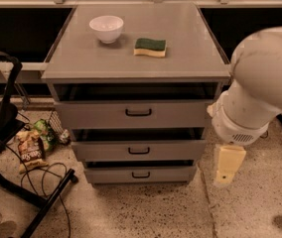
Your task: Open top drawer
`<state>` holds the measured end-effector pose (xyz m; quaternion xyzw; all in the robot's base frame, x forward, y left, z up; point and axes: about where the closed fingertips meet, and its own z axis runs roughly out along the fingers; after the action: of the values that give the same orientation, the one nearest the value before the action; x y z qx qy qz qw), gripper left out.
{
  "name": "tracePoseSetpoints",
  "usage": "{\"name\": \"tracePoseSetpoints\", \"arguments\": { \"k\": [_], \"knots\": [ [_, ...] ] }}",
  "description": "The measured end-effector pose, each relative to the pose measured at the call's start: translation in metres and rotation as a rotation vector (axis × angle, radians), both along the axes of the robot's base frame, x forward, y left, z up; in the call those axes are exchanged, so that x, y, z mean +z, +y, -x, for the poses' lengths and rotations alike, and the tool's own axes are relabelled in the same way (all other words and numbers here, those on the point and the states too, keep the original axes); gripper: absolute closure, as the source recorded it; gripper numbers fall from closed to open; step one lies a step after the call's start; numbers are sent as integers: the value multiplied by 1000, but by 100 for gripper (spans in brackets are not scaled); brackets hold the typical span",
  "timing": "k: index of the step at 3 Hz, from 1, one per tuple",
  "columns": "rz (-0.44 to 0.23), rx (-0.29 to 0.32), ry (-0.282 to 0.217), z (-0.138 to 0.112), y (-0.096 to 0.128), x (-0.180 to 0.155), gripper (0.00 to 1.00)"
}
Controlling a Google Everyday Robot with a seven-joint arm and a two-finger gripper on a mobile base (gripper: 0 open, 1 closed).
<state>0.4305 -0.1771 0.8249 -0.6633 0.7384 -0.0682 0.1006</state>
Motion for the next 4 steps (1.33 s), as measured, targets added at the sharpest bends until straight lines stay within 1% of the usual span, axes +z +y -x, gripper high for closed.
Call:
{"name": "tracePoseSetpoints", "arguments": {
  "k": [1, 2, 3, 4],
  "knots": [
    [6, 39, 32, -24, 9, -57, 0],
    [8, 71, 62, -53, 16, -89, 0],
    [19, 102, 85, -92, 25, -105, 0],
    [30, 109, 91, -133, 31, -104, 0]
  ]
}}
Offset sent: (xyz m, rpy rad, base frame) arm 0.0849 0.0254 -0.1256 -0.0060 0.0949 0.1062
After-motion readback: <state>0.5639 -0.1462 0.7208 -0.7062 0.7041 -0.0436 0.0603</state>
